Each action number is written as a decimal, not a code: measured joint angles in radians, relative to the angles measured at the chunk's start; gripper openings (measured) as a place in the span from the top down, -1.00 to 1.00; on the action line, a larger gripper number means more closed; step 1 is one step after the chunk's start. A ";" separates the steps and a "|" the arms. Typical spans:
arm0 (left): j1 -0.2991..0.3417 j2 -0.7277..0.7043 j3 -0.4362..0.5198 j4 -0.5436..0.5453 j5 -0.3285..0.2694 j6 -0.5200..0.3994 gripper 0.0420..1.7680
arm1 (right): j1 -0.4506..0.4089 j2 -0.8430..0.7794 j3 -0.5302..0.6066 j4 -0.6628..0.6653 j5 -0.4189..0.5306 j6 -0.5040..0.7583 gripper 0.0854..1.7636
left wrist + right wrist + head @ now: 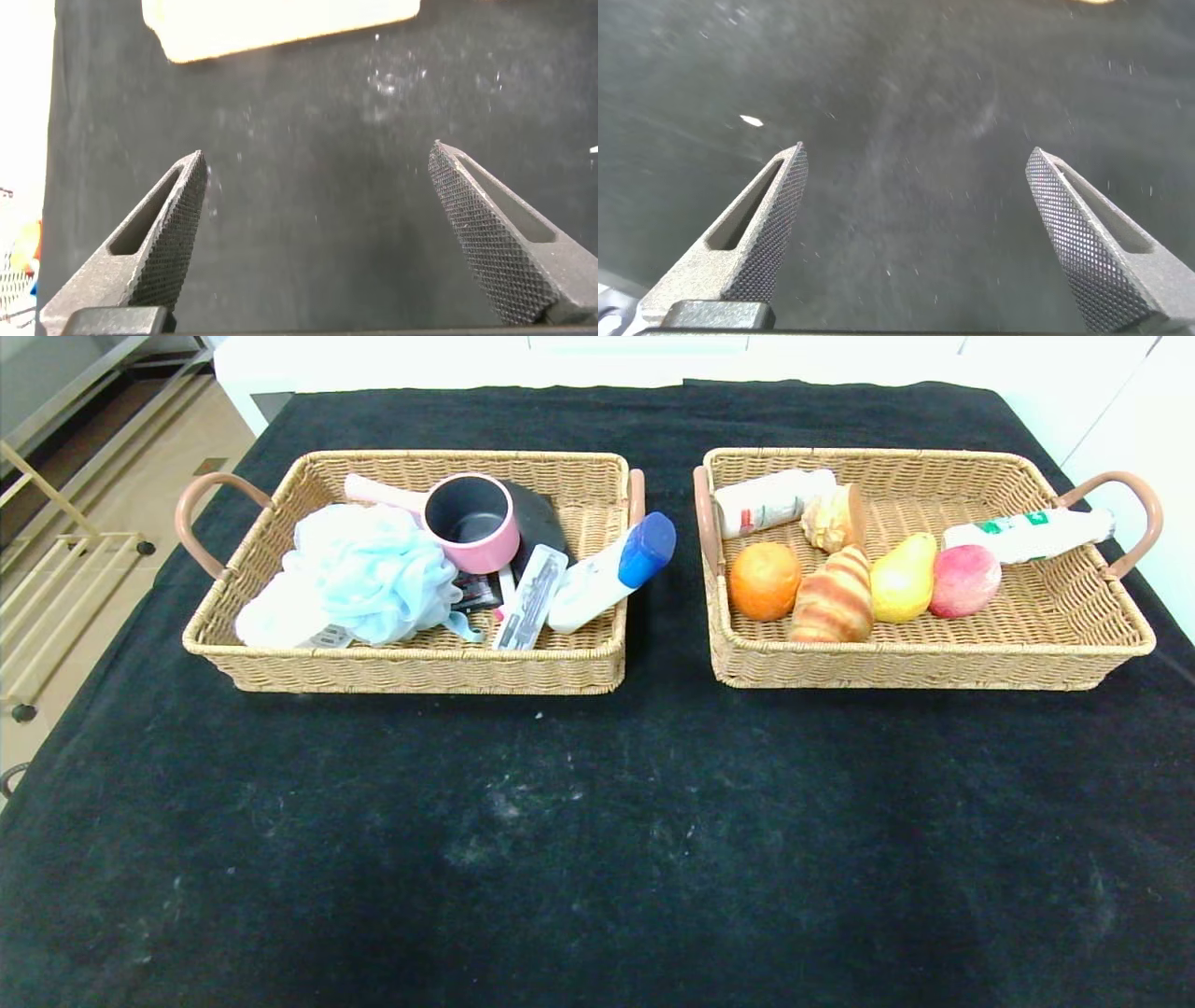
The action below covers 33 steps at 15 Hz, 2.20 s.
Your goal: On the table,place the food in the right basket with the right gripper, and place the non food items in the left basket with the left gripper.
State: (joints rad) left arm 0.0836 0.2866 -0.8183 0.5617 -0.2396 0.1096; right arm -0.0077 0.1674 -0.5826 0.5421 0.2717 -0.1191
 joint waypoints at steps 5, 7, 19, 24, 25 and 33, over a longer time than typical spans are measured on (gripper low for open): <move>-0.029 -0.021 0.039 -0.031 -0.020 0.008 -0.94 | 0.007 -0.118 0.115 -0.005 -0.013 0.000 -0.94; -0.084 -0.046 0.059 -0.032 0.004 0.006 -0.94 | 0.007 -0.148 0.146 -0.006 -0.016 0.004 -0.94; -0.083 -0.286 0.668 -0.551 0.064 0.043 -0.94 | 0.008 -0.169 0.550 -0.634 -0.141 -0.135 -0.94; -0.084 -0.289 0.765 -0.496 0.124 -0.017 -0.94 | 0.009 -0.169 0.566 -0.497 -0.223 0.003 -0.94; -0.084 -0.289 0.766 -0.496 0.142 -0.037 -0.94 | 0.009 -0.169 0.567 -0.497 -0.228 0.021 -0.94; -0.083 -0.289 0.806 -0.522 0.239 -0.076 -0.94 | 0.010 -0.169 0.569 -0.498 -0.261 0.101 -0.94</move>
State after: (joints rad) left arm 0.0009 -0.0028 -0.0123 0.0394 -0.0004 0.0332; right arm 0.0028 -0.0013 -0.0134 0.0443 0.0111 -0.0177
